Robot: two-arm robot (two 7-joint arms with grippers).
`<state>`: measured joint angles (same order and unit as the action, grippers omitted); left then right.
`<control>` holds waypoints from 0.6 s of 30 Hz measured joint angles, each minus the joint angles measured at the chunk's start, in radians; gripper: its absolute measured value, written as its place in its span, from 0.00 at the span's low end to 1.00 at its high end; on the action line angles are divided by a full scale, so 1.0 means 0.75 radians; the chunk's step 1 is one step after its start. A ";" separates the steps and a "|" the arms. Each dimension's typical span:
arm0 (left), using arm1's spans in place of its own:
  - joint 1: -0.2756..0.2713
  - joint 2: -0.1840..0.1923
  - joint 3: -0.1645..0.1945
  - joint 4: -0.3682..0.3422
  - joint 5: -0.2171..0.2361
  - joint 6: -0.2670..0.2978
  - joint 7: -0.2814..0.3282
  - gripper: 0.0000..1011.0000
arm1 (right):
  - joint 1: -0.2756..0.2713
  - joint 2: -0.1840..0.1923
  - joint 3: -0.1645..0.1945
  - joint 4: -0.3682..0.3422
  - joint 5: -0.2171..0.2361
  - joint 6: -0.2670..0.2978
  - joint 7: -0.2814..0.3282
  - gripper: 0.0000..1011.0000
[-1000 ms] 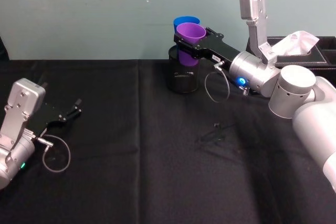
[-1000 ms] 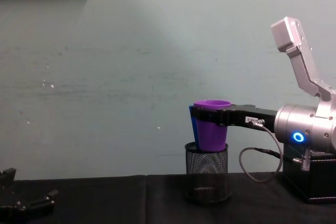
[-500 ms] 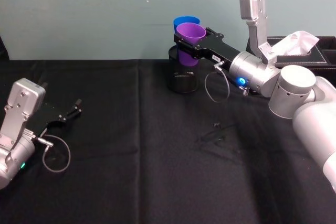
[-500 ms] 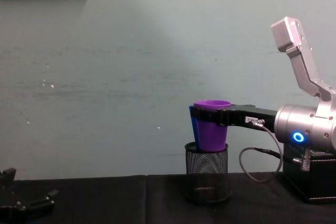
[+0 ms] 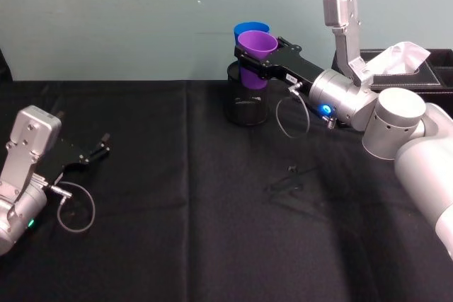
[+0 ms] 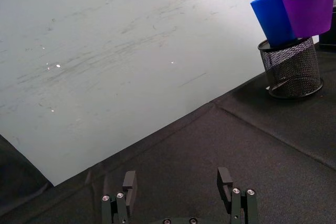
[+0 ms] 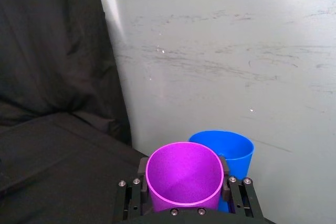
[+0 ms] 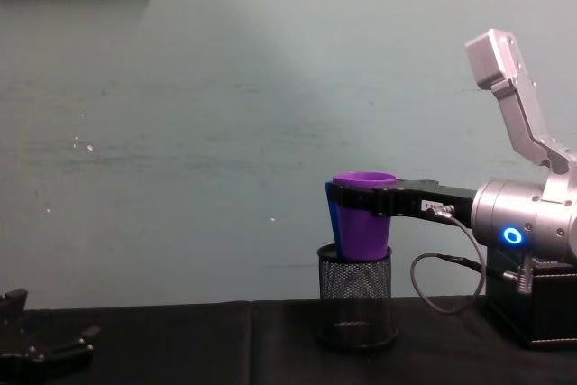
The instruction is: Pick up one cup with a gripper and tap it against the other cup.
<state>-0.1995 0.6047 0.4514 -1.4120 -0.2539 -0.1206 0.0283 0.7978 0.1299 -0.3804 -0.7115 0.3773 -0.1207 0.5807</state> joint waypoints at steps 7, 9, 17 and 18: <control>0.000 0.000 0.000 0.000 0.000 0.000 0.000 0.99 | 0.000 0.000 0.000 0.000 0.000 0.000 0.000 0.74; 0.000 0.000 0.000 0.000 0.000 0.000 0.000 0.99 | 0.000 0.000 0.000 0.000 0.000 0.000 0.000 0.74; 0.000 0.000 0.000 0.000 0.000 0.000 0.000 0.99 | 0.000 0.000 0.000 0.000 0.000 0.000 0.000 0.74; 0.000 0.000 0.000 0.000 0.000 0.000 0.000 0.99 | 0.000 0.000 0.000 0.000 0.000 0.000 0.000 0.74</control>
<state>-0.1996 0.6047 0.4514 -1.4120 -0.2539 -0.1205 0.0283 0.7978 0.1299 -0.3803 -0.7114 0.3773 -0.1207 0.5807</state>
